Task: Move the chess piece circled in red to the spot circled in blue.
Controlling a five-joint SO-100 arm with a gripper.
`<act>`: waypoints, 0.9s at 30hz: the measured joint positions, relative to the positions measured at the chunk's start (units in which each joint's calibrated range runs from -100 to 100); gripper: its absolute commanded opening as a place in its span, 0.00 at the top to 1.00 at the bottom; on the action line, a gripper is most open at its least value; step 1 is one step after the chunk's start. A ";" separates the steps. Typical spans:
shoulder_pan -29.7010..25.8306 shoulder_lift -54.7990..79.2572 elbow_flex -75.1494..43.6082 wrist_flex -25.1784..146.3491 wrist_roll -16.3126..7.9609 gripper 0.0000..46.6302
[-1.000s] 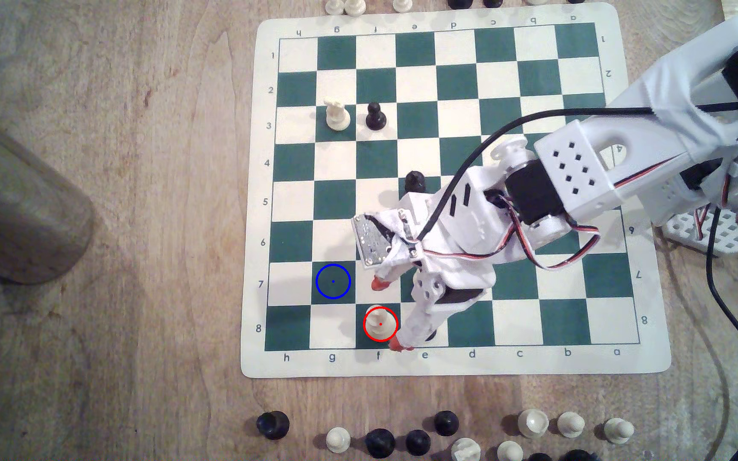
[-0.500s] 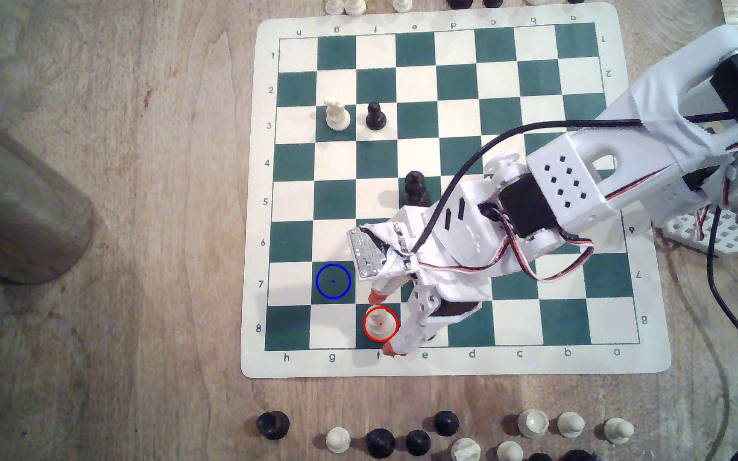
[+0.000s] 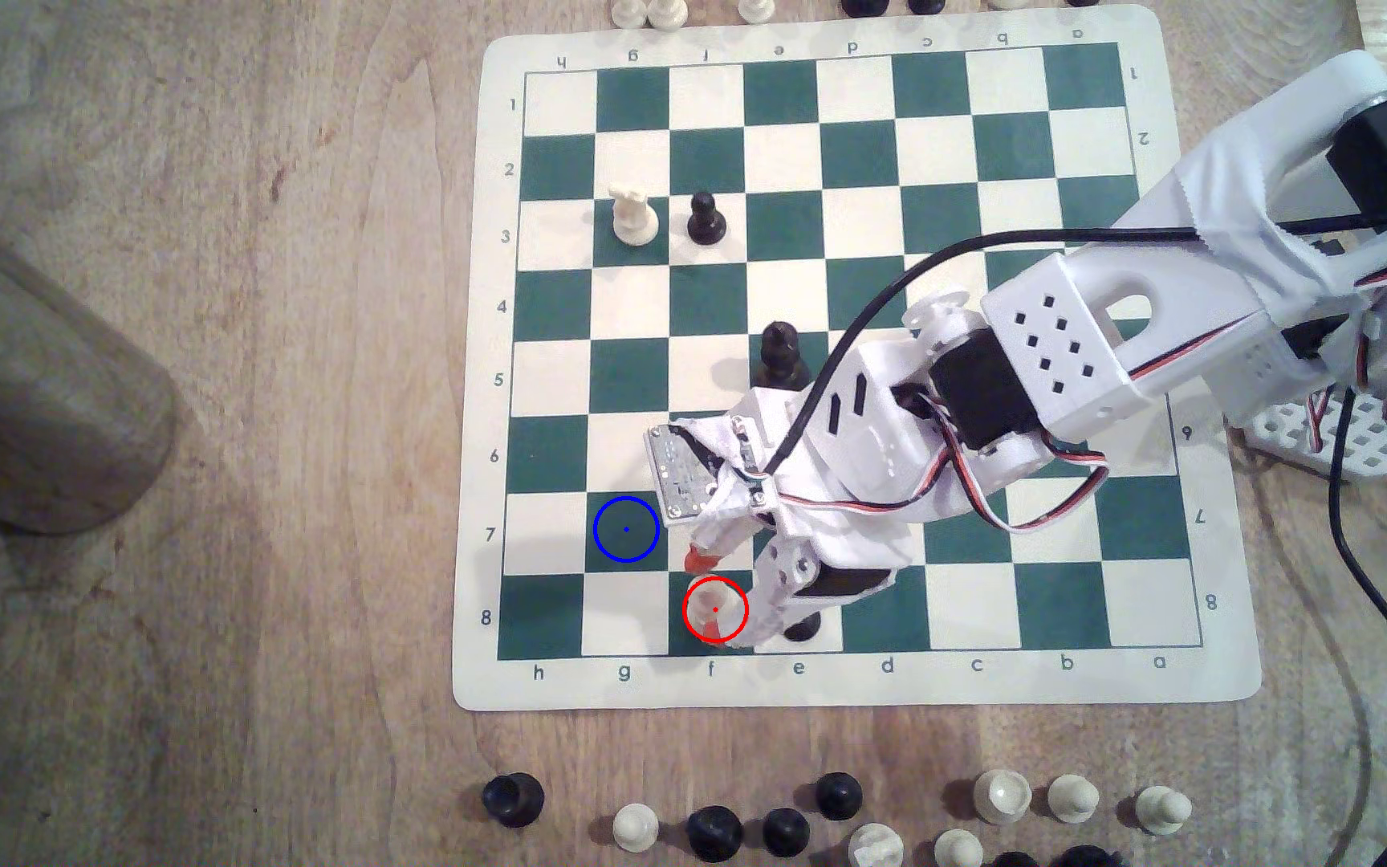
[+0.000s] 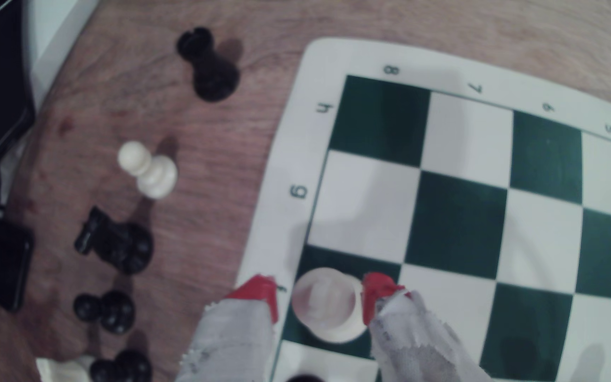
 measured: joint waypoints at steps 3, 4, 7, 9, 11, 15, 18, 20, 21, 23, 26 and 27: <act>-0.22 0.00 0.00 0.00 0.00 0.95; -0.44 0.00 0.00 0.00 0.00 0.96; -0.52 0.00 0.00 0.00 0.00 0.96; -0.52 0.00 0.00 0.00 0.00 0.96; -0.52 0.00 0.00 0.00 -0.24 0.96; -0.37 -0.08 -0.45 0.48 -1.17 0.96; -0.37 -2.09 -3.25 4.94 -2.25 0.96; -0.37 -4.36 -5.15 7.09 -2.98 0.96; -0.15 -5.11 -5.78 7.49 -3.17 0.96; 0.59 -6.03 -6.78 7.81 -3.52 0.96; 2.29 -6.12 -7.86 7.73 -3.76 0.96; 2.65 -6.12 -7.86 7.65 -3.76 0.96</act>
